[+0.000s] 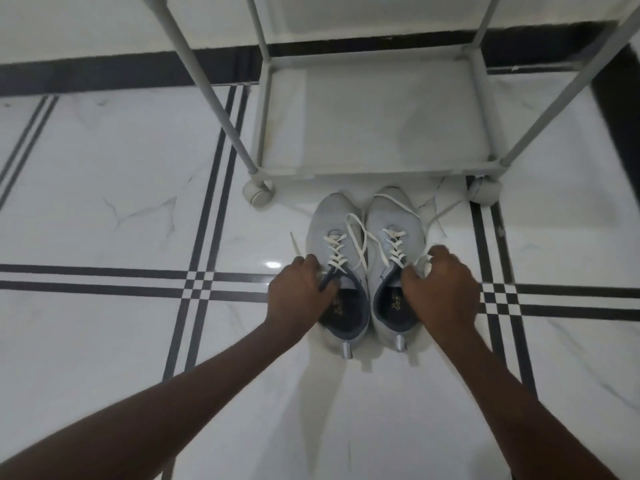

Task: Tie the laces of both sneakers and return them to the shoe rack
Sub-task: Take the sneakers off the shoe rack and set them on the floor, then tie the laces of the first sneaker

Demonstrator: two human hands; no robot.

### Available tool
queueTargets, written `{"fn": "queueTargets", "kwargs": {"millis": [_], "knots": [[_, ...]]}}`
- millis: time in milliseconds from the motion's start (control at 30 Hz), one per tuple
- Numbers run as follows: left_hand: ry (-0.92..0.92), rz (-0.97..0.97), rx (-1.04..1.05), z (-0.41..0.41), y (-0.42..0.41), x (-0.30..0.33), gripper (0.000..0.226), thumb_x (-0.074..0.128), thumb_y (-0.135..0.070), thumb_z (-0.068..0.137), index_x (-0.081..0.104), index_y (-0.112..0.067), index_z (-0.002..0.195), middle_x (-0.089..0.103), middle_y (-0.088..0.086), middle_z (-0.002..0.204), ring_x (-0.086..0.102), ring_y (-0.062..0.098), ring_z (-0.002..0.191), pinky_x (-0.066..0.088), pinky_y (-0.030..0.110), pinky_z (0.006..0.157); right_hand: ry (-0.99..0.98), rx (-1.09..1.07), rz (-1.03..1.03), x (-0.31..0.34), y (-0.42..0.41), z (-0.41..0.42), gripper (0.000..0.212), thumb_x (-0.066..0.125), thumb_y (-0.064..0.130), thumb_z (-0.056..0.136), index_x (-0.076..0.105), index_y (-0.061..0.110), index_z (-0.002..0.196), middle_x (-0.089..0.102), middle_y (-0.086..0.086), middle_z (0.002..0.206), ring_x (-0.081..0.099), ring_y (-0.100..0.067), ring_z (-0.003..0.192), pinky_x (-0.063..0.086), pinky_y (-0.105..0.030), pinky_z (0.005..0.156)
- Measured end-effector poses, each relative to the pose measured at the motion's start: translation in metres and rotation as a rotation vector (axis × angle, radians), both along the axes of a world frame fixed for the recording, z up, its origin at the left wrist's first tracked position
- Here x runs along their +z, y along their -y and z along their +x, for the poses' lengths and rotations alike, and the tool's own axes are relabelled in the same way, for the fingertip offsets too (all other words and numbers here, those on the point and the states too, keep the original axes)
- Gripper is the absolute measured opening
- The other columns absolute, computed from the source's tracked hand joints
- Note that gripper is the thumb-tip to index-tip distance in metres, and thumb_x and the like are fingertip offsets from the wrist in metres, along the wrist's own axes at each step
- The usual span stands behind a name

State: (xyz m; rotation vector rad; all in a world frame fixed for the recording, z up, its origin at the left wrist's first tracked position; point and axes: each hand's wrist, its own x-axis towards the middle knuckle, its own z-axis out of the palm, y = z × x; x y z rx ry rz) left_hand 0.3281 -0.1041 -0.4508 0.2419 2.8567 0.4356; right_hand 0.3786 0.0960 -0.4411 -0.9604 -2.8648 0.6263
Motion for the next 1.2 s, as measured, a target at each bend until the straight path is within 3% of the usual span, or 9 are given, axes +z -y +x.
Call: {"fn": "queueTargets", "kwargs": {"millis": [167,267,333,433,700,867,1000,1100,1200], "knots": [[0.243,0.124,-0.009,-0.024,0.01,0.01,0.052,0.07,-0.062,0.076,0.066,-0.019,0.105,0.071,0.0,0.085,0.066,0.017,0.076,0.046,0.026,0.065,-0.326,0.155,-0.024,0.014,0.019,-0.013,0.012,0.061,0.014,0.084,0.06,0.012,0.096,0.061,-0.007,0.091,0.057,-0.026,0.086,0.045,-0.034,0.068],[0.296,0.245,-0.03,-0.039,0.02,0.019,0.026,0.082,-0.036,0.075,0.075,-0.017,0.091,0.064,-0.008,0.066,0.061,0.011,0.066,0.043,0.02,0.06,-0.173,0.478,-0.164,0.007,0.031,-0.027,0.023,0.058,0.003,0.084,0.07,0.017,0.097,0.065,-0.006,0.097,0.06,-0.026,0.09,0.047,-0.032,0.073],[0.297,0.267,-0.043,-0.039,0.023,0.018,0.026,0.086,-0.033,0.071,0.076,-0.015,0.087,0.069,-0.006,0.071,0.065,0.012,0.07,0.048,0.022,0.066,-0.062,0.618,-0.179,0.004,0.041,-0.031,0.025,0.063,0.007,0.083,0.073,0.019,0.102,0.067,-0.007,0.102,0.061,-0.028,0.096,0.05,-0.034,0.079],[0.29,0.288,-0.029,-0.03,0.019,0.014,0.029,0.087,-0.033,0.068,0.072,-0.013,0.084,0.075,0.0,0.083,0.07,0.016,0.077,0.052,0.028,0.072,-0.038,0.586,-0.17,0.008,0.047,-0.031,0.02,0.066,0.012,0.083,0.073,0.017,0.101,0.069,-0.008,0.101,0.063,-0.028,0.094,0.05,-0.034,0.08],[0.118,0.172,0.063,-0.005,0.052,0.024,0.023,0.078,-0.026,0.072,0.07,-0.008,0.084,0.072,0.006,0.079,0.066,0.024,0.075,0.053,0.036,0.066,-0.002,0.559,-0.344,0.005,0.084,-0.035,0.011,0.067,0.006,0.081,0.072,0.015,0.077,0.07,-0.003,0.074,0.061,-0.018,0.069,0.045,-0.025,0.064],[0.183,0.252,0.169,-0.004,0.095,0.021,0.02,0.081,-0.023,0.073,0.071,-0.008,0.083,0.074,0.006,0.074,0.071,0.021,0.069,0.058,0.037,0.068,0.013,0.596,-0.379,-0.003,0.115,-0.044,0.018,0.06,0.002,0.078,0.066,0.016,0.07,0.067,-0.001,0.069,0.062,-0.019,0.065,0.053,-0.034,0.06],[0.473,0.308,0.076,-0.02,0.121,0.023,0.022,0.083,-0.025,0.077,0.073,-0.01,0.088,0.073,0.003,0.064,0.068,0.011,0.059,0.056,0.029,0.064,0.082,0.674,-0.276,-0.006,0.115,-0.051,0.013,0.063,0.004,0.081,0.063,0.015,0.074,0.069,-0.002,0.075,0.065,-0.021,0.071,0.053,-0.032,0.062],[0.406,0.164,-0.016,-0.028,0.13,0.029,0.019,0.079,-0.037,0.08,0.077,-0.02,0.089,0.069,-0.004,0.066,0.06,0.002,0.059,0.045,0.02,0.063,0.211,0.76,-0.134,0.0,0.111,-0.056,0.011,0.069,0.013,0.085,0.063,0.011,0.076,0.072,-0.003,0.082,0.065,-0.02,0.074,0.039,-0.024,0.053],[0.342,0.054,-0.067,-0.03,0.13,0.035,0.023,0.076,-0.041,0.082,0.078,-0.02,0.091,0.065,-0.007,0.067,0.057,0.001,0.062,0.041,0.019,0.06,0.233,0.79,-0.014,0.006,0.107,-0.059,0.014,0.069,0.023,0.088,0.065,0.01,0.084,0.072,-0.008,0.09,0.068,-0.027,0.082,0.036,-0.026,0.059]]}}
